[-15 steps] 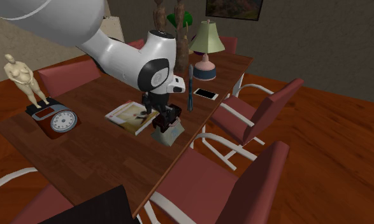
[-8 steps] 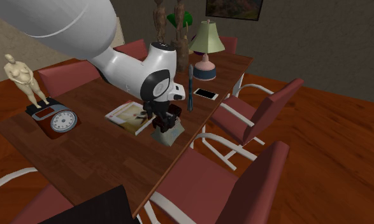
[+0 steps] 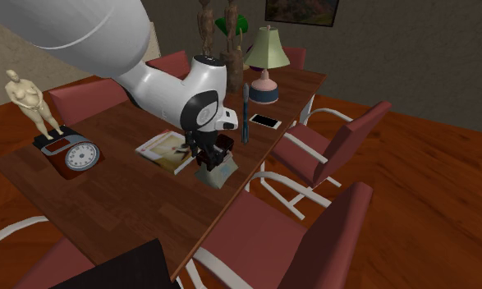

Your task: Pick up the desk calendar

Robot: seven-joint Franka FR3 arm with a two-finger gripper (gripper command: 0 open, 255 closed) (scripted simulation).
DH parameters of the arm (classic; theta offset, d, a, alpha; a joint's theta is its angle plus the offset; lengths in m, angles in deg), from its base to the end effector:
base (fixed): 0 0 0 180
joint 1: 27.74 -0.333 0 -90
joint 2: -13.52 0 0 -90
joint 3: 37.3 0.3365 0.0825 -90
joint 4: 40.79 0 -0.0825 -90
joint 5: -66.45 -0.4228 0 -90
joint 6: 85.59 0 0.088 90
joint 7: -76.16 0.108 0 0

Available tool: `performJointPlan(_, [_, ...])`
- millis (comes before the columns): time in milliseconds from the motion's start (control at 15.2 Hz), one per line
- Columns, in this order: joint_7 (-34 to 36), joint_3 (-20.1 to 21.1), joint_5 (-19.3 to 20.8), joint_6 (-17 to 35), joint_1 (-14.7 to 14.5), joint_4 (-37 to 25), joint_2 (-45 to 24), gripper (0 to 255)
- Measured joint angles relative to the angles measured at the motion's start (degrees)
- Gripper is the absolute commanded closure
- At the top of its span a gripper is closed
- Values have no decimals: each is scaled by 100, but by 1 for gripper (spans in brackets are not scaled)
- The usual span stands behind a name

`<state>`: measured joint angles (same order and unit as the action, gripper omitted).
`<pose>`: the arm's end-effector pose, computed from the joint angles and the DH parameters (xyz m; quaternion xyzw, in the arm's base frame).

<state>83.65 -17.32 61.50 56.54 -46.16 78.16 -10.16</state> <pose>0.4896 0.3846 0.2282 -0.9711 -0.2188 0.0319 0.0900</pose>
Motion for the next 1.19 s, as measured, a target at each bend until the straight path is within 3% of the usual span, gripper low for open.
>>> performJointPlan(1188, [-17,126,-219,-938,135,-186,770,255])
